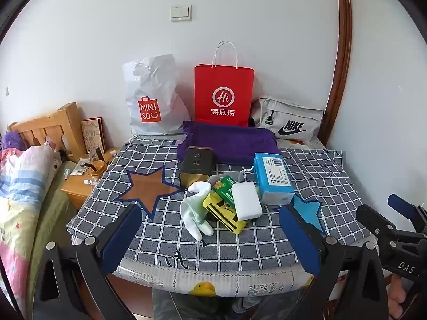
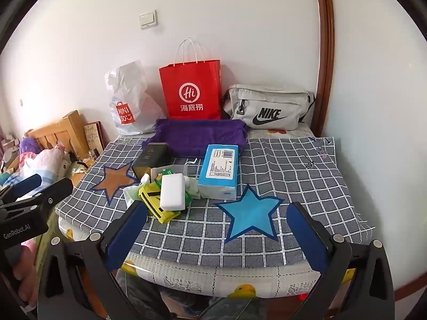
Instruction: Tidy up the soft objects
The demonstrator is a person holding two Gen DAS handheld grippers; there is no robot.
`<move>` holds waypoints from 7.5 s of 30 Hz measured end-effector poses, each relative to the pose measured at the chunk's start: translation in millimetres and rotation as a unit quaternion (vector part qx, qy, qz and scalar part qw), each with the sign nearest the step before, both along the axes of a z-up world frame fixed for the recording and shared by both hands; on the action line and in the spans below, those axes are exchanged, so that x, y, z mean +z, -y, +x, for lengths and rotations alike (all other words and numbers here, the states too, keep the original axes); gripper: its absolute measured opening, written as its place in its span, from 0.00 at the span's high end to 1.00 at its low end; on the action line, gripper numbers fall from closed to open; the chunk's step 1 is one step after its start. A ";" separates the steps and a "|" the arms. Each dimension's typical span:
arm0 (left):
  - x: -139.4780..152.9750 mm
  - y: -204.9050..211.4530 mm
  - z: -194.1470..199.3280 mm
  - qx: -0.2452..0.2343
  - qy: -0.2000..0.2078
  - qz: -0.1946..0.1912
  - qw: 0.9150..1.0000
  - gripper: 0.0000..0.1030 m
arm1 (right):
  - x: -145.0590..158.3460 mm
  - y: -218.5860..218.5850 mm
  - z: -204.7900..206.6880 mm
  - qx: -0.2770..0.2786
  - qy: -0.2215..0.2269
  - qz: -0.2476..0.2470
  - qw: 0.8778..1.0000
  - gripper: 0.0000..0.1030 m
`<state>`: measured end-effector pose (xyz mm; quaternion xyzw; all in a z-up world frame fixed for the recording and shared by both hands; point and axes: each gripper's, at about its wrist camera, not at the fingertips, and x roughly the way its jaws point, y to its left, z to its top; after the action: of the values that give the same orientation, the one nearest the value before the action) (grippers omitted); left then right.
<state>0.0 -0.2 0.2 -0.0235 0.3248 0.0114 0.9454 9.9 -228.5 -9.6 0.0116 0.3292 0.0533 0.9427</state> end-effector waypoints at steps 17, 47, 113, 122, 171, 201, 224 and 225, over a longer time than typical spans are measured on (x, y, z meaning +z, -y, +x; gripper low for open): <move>-0.5 -4.7 -3.8 -0.002 0.006 -0.005 1.000 0.00 | 3.0 -1.5 -1.2 0.000 0.004 -0.014 1.000 0.00; 5.7 -8.1 -4.9 0.000 0.008 0.004 1.000 0.00 | 4.9 -7.0 -4.5 0.006 0.014 -0.017 1.000 0.00; -62.3 -41.7 42.9 0.026 -0.052 -0.011 0.998 0.00 | -56.1 -14.7 32.8 0.022 -0.041 -0.017 0.999 0.01; -121.8 -68.7 74.1 0.054 -0.105 -0.019 0.993 0.00 | -88.8 -46.3 74.5 0.062 -0.060 -0.013 0.996 0.17; -200.6 -76.3 182.3 -0.027 -0.152 -0.151 0.976 0.51 | -169.1 -19.2 134.0 0.059 -0.143 -0.054 0.987 0.50; -105.4 -99.2 142.9 0.004 -0.083 -0.139 0.987 0.88 | -145.5 1.8 139.5 0.043 -0.137 -0.034 0.989 0.50; -57.8 -82.2 200.1 -0.009 -0.068 -0.127 0.990 0.88 | -79.3 0.9 214.4 0.044 -0.096 -0.011 0.994 0.50; -57.2 -81.7 205.6 -0.011 -0.068 -0.126 0.990 0.88 | -78.1 0.5 220.0 0.046 -0.096 -0.007 0.994 0.50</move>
<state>205.6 81.5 -57.0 -0.1382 0.3876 -0.0385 0.9106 229.9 -229.0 -87.7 -0.0053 0.4187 0.0931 0.9033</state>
